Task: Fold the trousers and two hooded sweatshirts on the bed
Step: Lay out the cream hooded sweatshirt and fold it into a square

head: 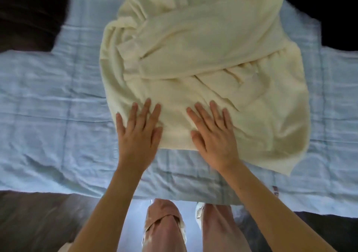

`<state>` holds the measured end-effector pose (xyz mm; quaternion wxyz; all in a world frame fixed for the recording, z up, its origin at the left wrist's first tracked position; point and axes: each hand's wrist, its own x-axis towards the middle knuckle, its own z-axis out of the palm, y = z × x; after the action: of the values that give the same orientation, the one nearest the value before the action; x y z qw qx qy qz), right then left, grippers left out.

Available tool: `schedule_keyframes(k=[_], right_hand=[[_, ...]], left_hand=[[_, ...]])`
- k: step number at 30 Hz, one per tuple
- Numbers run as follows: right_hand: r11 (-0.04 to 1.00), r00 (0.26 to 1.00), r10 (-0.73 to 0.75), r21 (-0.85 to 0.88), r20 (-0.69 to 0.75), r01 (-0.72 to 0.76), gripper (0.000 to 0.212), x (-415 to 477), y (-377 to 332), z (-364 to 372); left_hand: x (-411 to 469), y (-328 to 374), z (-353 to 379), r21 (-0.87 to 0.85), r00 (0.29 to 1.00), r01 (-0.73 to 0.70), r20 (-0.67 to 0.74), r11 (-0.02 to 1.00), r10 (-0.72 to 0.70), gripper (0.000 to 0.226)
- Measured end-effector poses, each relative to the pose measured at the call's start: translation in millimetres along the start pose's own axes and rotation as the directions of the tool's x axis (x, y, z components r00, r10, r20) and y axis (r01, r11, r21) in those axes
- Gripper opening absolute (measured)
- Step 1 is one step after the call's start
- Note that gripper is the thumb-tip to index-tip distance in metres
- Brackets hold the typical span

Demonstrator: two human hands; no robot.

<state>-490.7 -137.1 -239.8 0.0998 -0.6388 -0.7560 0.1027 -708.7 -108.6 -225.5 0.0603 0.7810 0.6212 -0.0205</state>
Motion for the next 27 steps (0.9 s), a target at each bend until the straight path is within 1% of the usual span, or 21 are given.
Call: schedule_keyframes(k=[1, 3, 4, 5, 6, 7, 8, 9, 10, 11, 12, 14, 16, 18, 20, 21, 22, 24, 25, 26, 27], right_hand=[[0.999, 1.000, -0.004, -0.044, -0.001, 0.004, 0.054, 0, -1, 5], [0.997, 1.000, 0.010, -0.079, -0.008, -0.010, 0.055, -3, -3, 6], [0.997, 1.000, 0.016, -0.071, -0.016, -0.017, 0.056, -5, -6, 5], [0.999, 1.000, 0.013, -0.047, -0.027, -0.015, 0.057, -8, -9, 1], [1.000, 0.999, -0.013, -0.017, -0.037, 0.012, 0.057, -9, -15, -2], [0.998, 0.997, -0.063, 0.011, -0.046, 0.063, 0.057, -9, -25, -3], [0.993, 0.992, -0.115, 0.033, -0.049, 0.117, 0.057, -8, -36, -2], [0.987, 0.988, -0.150, 0.052, -0.043, 0.153, 0.057, -6, -46, 2], [0.985, 0.987, -0.155, 0.069, -0.035, 0.158, 0.057, -2, -55, 8], [0.988, 0.991, -0.132, 0.080, -0.036, 0.135, 0.056, 2, -62, 14], [0.992, 0.994, -0.097, 0.079, -0.049, 0.100, 0.052, 6, -66, 19], [0.996, 0.992, -0.053, 0.071, -0.115, 0.061, 0.038, 11, -70, 24], [0.989, 0.980, -0.070, 0.114, -0.186, 0.092, 0.030, 8, -78, 20], [0.976, 0.973, -0.143, 0.137, -0.181, 0.169, 0.033, 0, -93, 15], [0.982, 0.978, -0.177, 0.054, -0.110, 0.183, 0.031, -13, -111, 23], [0.986, 0.984, -0.161, 0.024, -0.073, 0.163, 0.028, -17, -118, 28], [0.991, 0.991, -0.130, 0.031, -0.042, 0.131, 0.029, -20, -123, 30], [0.988, 0.997, -0.077, 0.129, -0.022, 0.079, 0.034, -19, -127, 21], [0.980, 0.997, -0.057, 0.187, -0.042, 0.064, 0.036, -15, -125, 12], [0.976, 0.997, -0.039, 0.213, -0.063, 0.051, 0.038, -11, -122, 2], [0.980, 0.997, -0.016, 0.197, -0.075, 0.031, 0.041, -6, -116, -6]], left_hand=[[-2, -7, 4, -0.007, 0.999, -0.034, 0.031, 0.999, 0.034, 0.055], [-2, -16, 5, -0.103, 0.996, -0.088, 0.025, 0.991, 0.091, 0.054], [-2, -20, 2, -0.177, 0.996, -0.084, -0.006, 0.981, 0.084, 0.052], [-3, -21, -1, -0.243, 0.998, -0.056, -0.052, 0.968, 0.045, 0.050], [-6, -22, -6, -0.307, 0.994, 0.010, -0.097, 0.952, -0.042, 0.047], [-11, -25, -11, -0.387, 0.978, 0.104, -0.127, 0.916, -0.165, 0.046], [-15, -26, -17, -0.478, 0.948, 0.215, -0.107, 0.852, -0.299, 0.048], [-18, -27, -19, -0.555, 0.916, 0.314, -0.036, 0.770, -0.399, 0.051], [-19, -28, -20, -0.598, 0.897, 0.373, 0.036, 0.710, -0.441, 0.053], [-19, -30, -21, -0.611, 0.904, 0.370, 0.061, 0.700, -0.424, 0.054], [-17, -33, -21, -0.625, 0.923, 0.330, 0.059, 0.707, -0.379, 0.052], [-13, -45, -26, -0.712, 0.949, 0.248, 0.041, 0.657, -0.313, 0.048], [-18, -64, -40, -0.777, 0.951, 0.197, 0.004, 0.597, -0.308, 0.047], [-34, -89, -47, -0.800, 0.941, 0.201, -0.002, 0.565, -0.338, 0.049], [-52, -108, -43, -0.772, 0.936, 0.251, 0.040, 0.583, -0.350, 0.054], [-59, -114, -36, -0.746, 0.938, 0.273, 0.066, 0.607, -0.341, 0.056], [-63, -115, -30, -0.717, 0.941, 0.287, 0.089, 0.635, -0.325, 0.056], [-60, -112, -27, -0.668, 0.950, 0.293, 0.124, 0.684, -0.287, 0.052], [-55, -107, -30, -0.609, 0.952, 0.296, 0.125, 0.736, -0.279, 0.050], [-48, -100, -35, -0.513, 0.958, 0.279, 0.086, 0.812, -0.274, 0.050], [-41, -92, -41, -0.408, 0.970, 0.227, 0.010, 0.884, -0.244, 0.052]])
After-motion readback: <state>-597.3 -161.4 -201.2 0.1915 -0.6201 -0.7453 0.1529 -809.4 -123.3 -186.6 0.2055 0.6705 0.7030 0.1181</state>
